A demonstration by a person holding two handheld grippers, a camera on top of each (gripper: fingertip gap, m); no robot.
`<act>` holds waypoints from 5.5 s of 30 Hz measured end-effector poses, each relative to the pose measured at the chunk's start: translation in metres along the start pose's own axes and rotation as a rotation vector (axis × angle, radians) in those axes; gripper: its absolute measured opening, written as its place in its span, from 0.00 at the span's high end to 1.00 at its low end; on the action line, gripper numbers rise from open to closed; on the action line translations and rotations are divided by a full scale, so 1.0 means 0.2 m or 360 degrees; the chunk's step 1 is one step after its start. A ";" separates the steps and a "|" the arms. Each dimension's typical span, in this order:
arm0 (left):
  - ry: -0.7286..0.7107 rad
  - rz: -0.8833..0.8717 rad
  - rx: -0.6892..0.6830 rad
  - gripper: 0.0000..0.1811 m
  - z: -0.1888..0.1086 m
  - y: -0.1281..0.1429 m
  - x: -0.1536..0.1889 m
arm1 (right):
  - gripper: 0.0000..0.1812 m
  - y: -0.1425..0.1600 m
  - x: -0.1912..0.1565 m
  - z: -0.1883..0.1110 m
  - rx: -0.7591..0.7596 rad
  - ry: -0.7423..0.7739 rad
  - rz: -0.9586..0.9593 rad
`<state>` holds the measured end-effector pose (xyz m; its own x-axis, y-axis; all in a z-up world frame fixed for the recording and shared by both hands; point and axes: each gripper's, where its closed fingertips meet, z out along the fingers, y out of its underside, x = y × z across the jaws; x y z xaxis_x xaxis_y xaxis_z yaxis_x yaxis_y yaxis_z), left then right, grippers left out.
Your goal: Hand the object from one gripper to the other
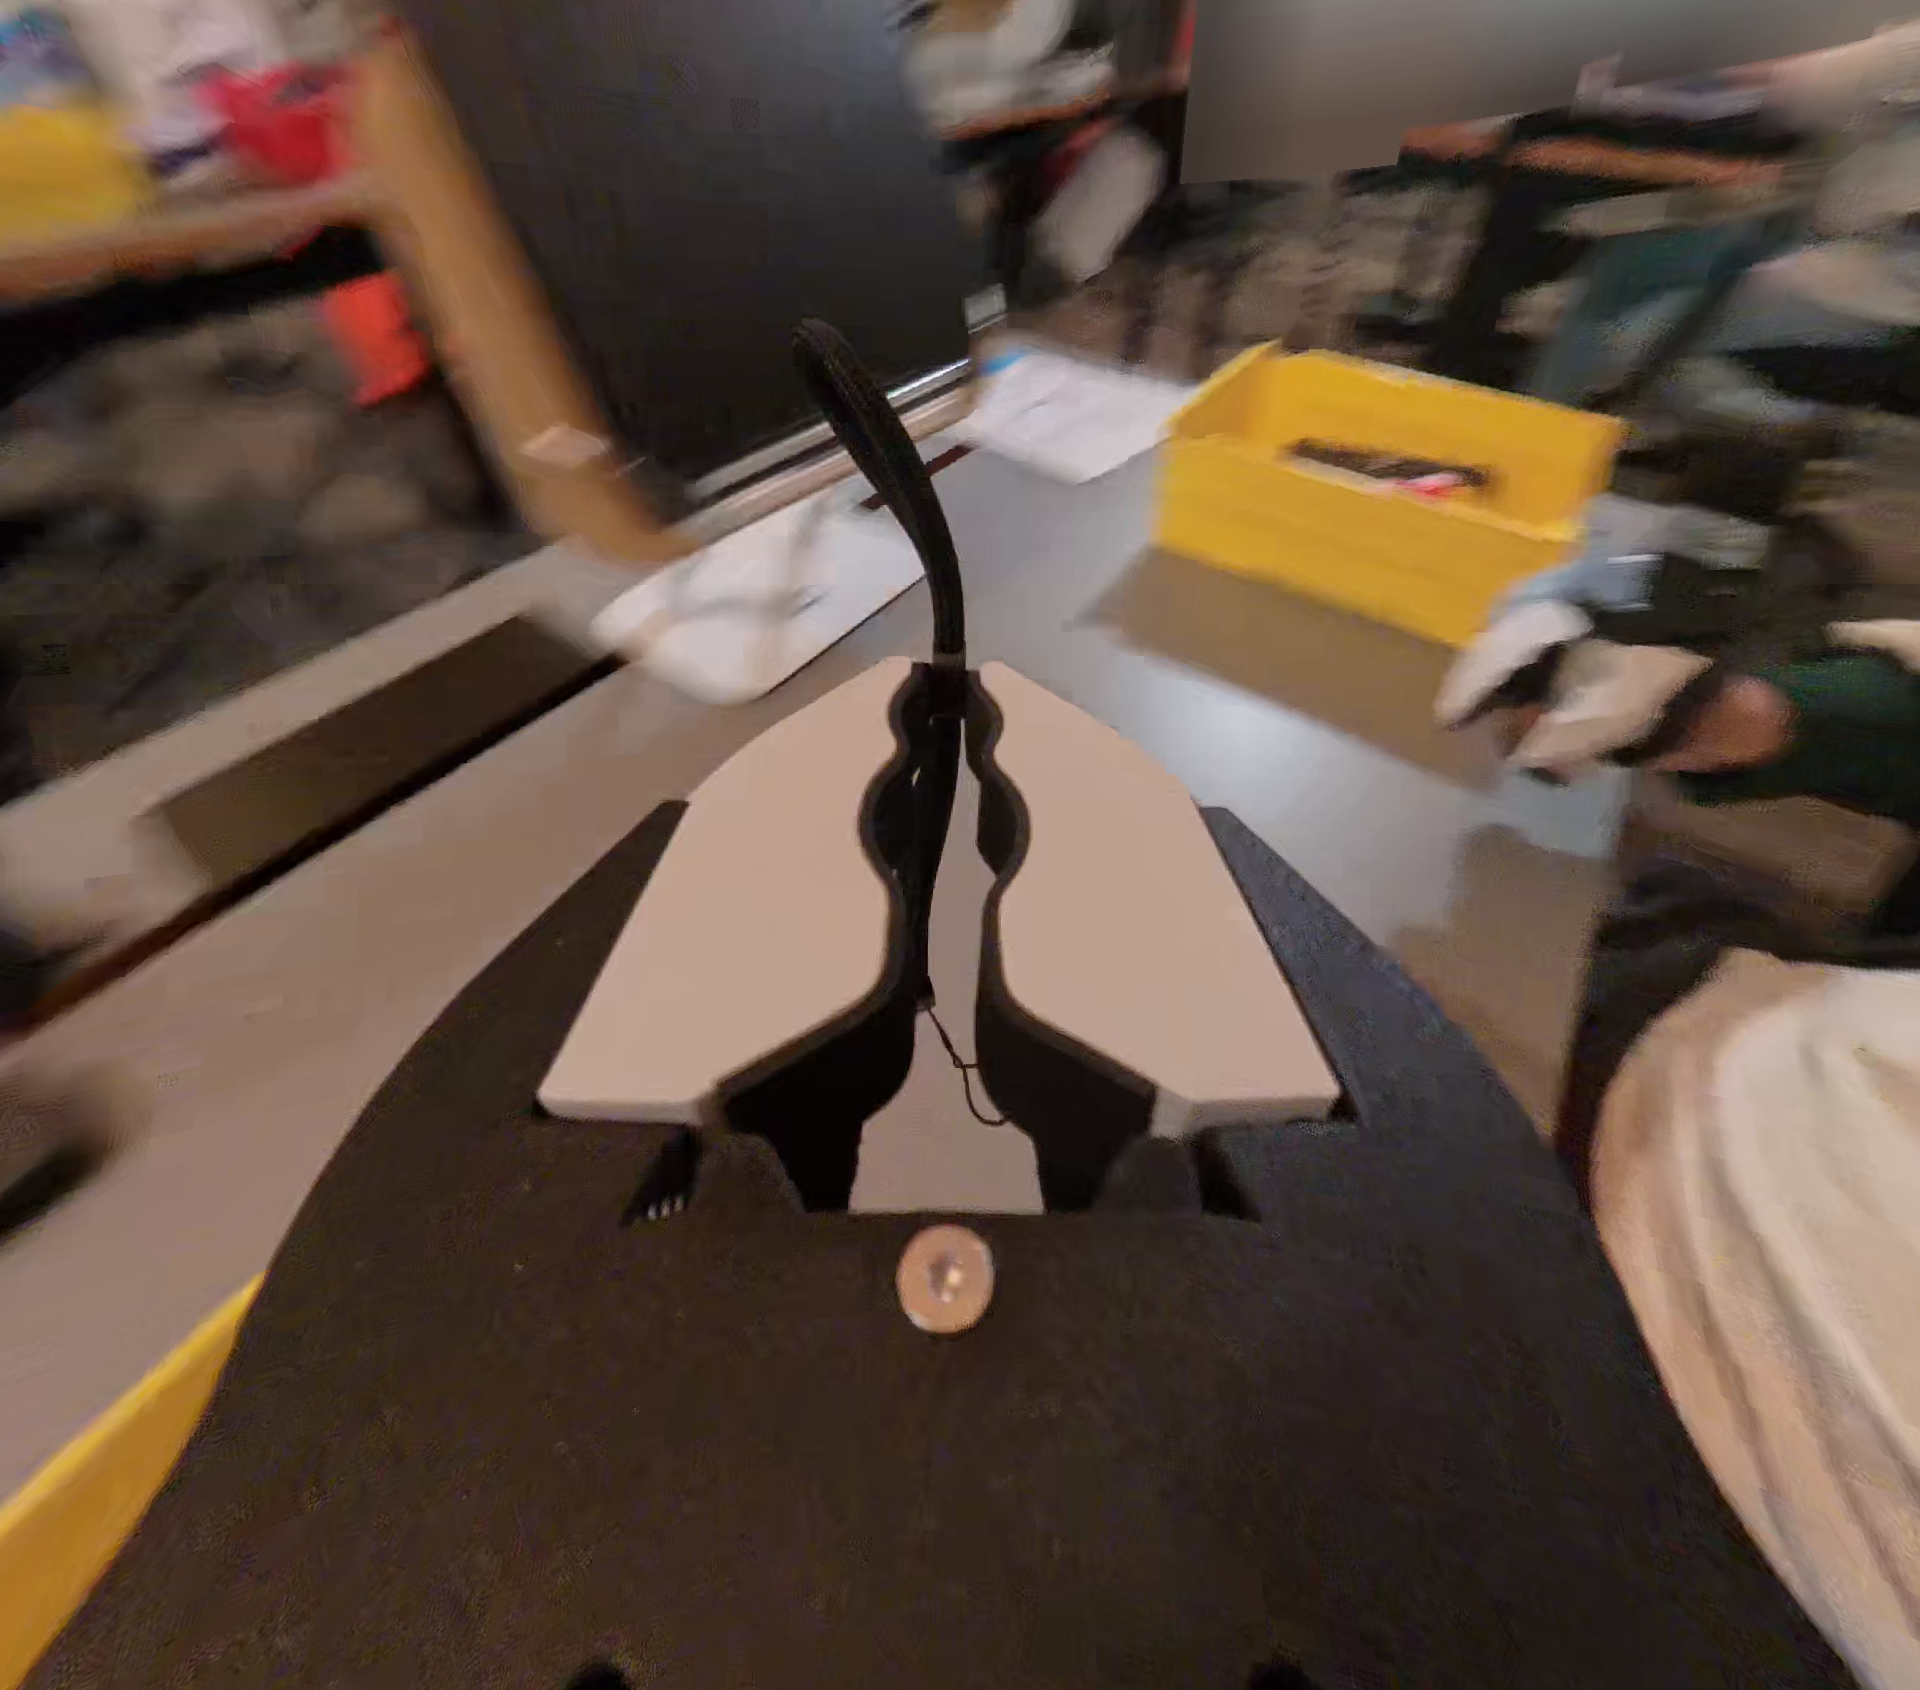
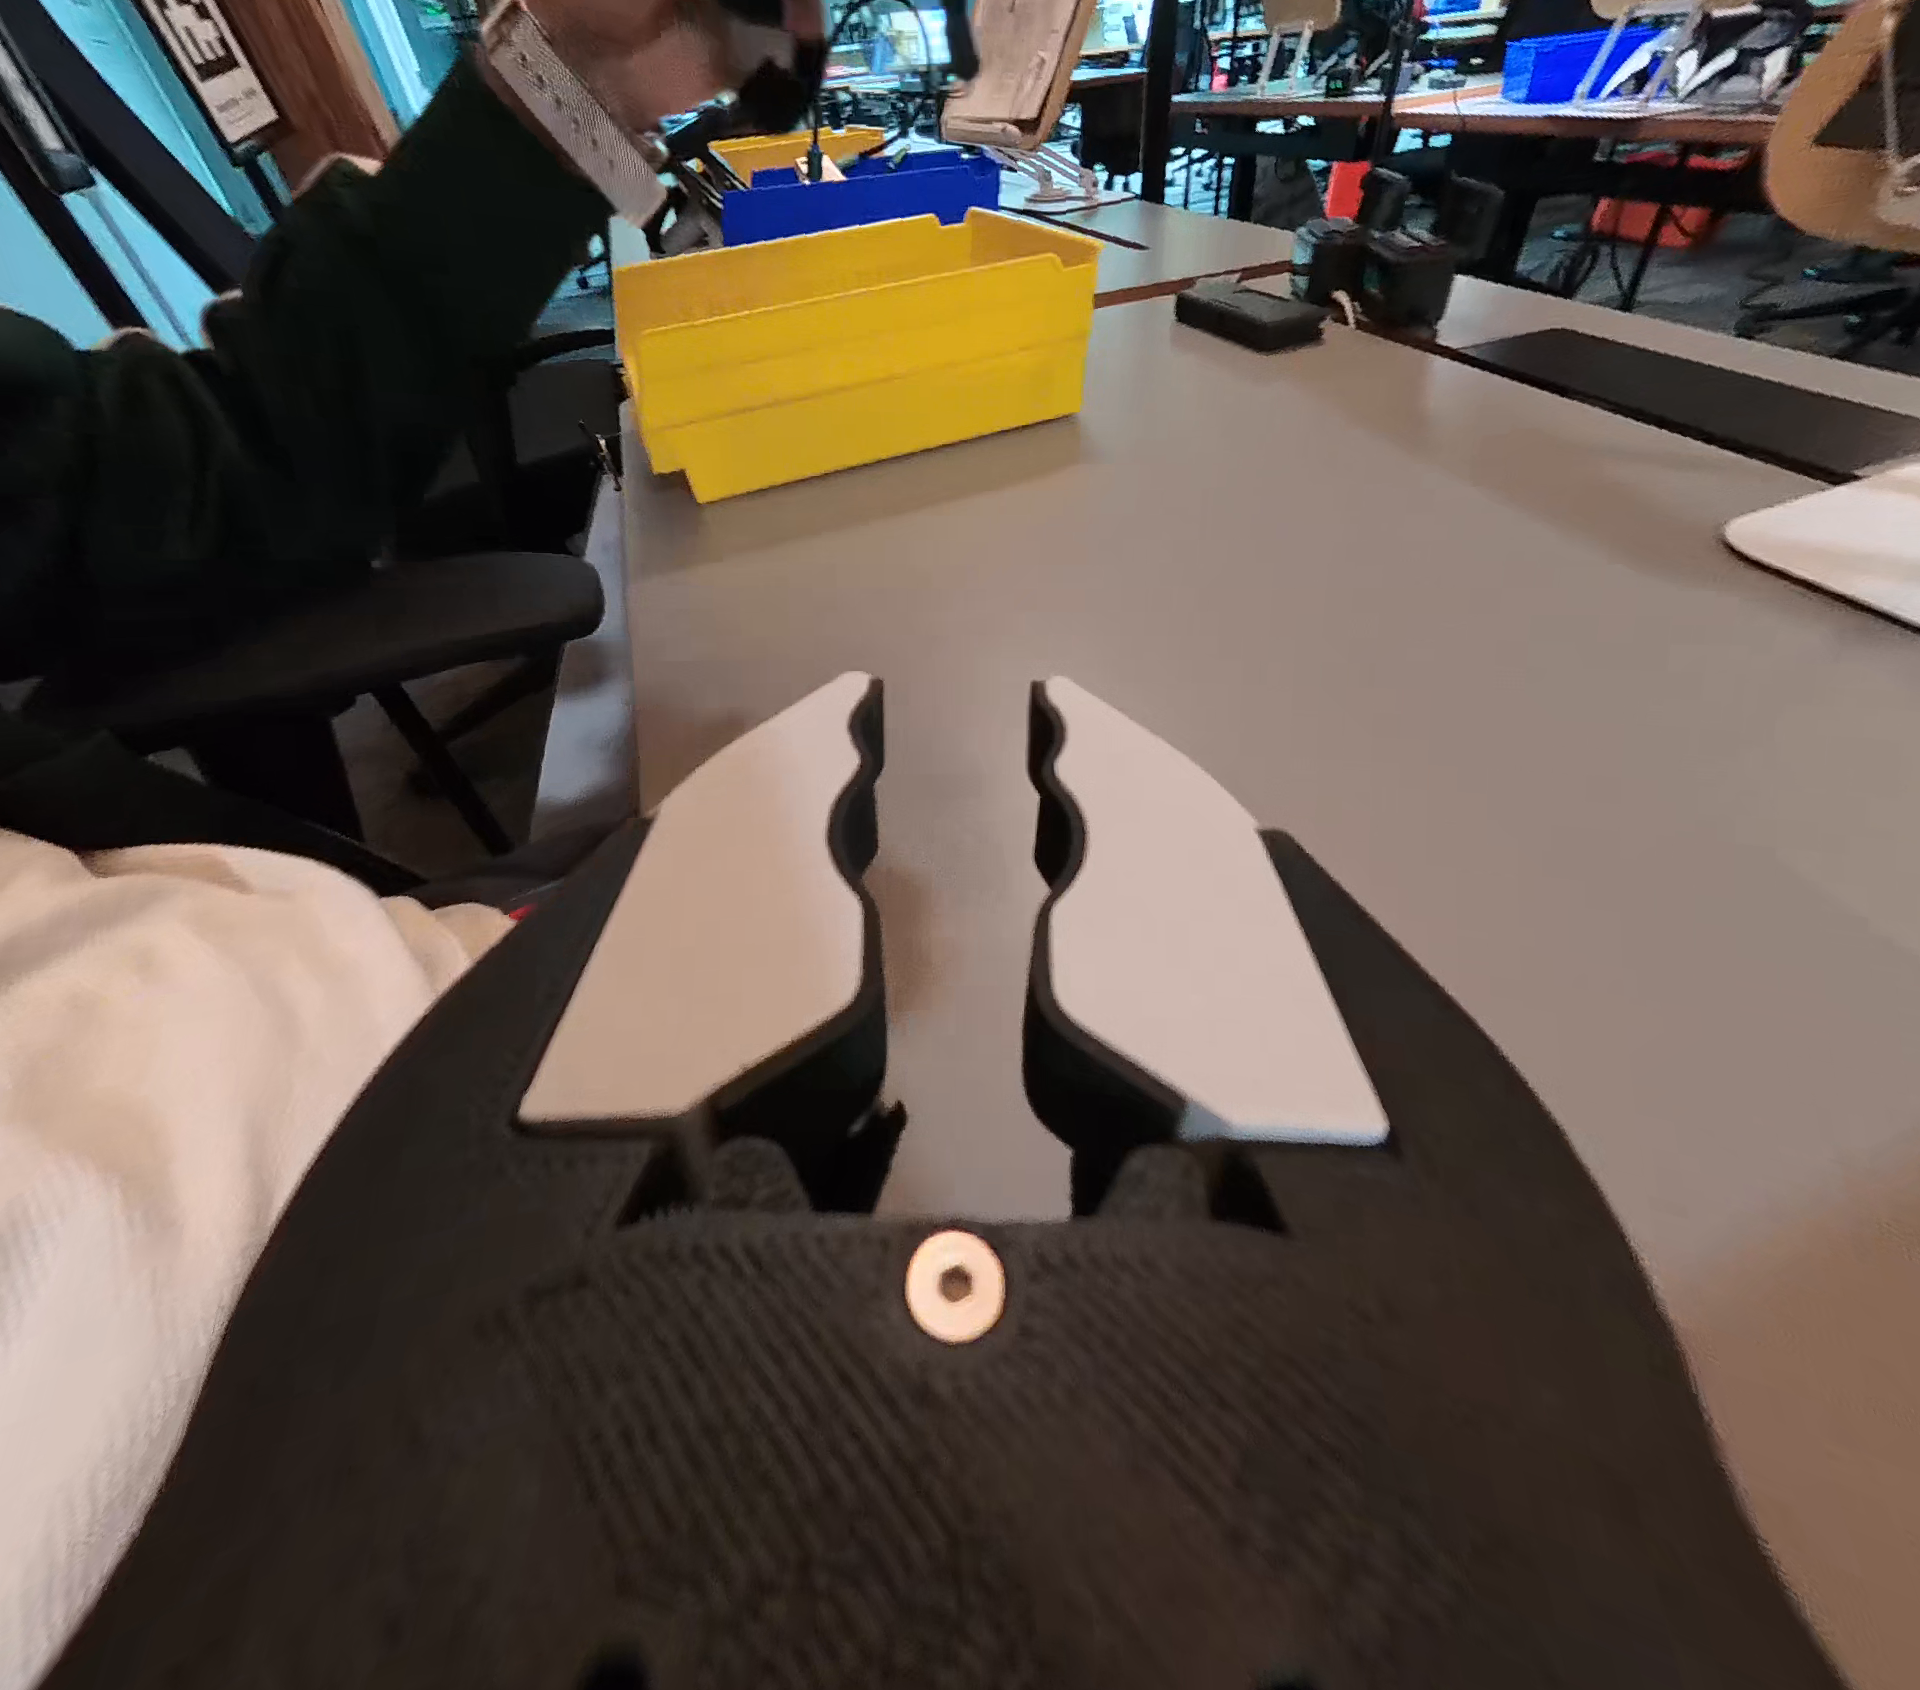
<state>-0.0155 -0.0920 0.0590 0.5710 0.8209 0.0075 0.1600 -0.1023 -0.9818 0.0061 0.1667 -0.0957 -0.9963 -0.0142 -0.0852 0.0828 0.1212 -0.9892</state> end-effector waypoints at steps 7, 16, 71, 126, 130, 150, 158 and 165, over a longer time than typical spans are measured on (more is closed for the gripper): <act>0.1034 -0.0301 0.0424 0.98 0.37 0.09 0.85 | 0.83 -0.09 -0.07 -0.07 0.0207 -0.0110 -0.0045; 0.1351 -0.0443 0.0235 0.98 0.64 0.52 1.26 | 0.78 -0.19 -0.14 -0.10 0.0421 -0.0273 0.0171; 0.1388 -0.0060 0.0021 0.98 0.65 0.66 1.46 | 0.55 -0.26 -0.15 -0.14 0.0558 -0.0188 0.0097; 0.1059 -0.0717 0.0439 0.59 0.66 0.42 1.05 | 0.96 0.00 -0.23 -0.02 0.0143 -0.0409 0.0244; 0.1054 -0.0743 0.0441 0.60 0.66 0.42 1.02 | 0.96 -0.02 -0.22 -0.03 0.0173 -0.0397 0.0249; 0.0739 0.0411 0.0034 0.73 0.73 0.66 1.13 | 0.96 -0.10 -0.25 -0.09 0.0276 -0.0601 0.0535; 0.0671 0.0502 -0.0013 0.82 0.78 0.71 1.19 | 0.96 -0.09 -0.28 -0.08 0.0263 -0.0677 0.0594; 0.0962 0.0277 0.0095 0.80 0.72 0.66 1.24 | 0.96 -0.09 -0.35 -0.08 0.0216 -0.0781 0.0554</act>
<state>0.0318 0.1786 -0.0949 0.9414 0.3311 -0.0643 -0.0111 -0.1601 -0.9870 0.0741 0.1815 -0.0709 -0.7856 -0.4554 -0.4189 0.4356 0.0738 -0.8971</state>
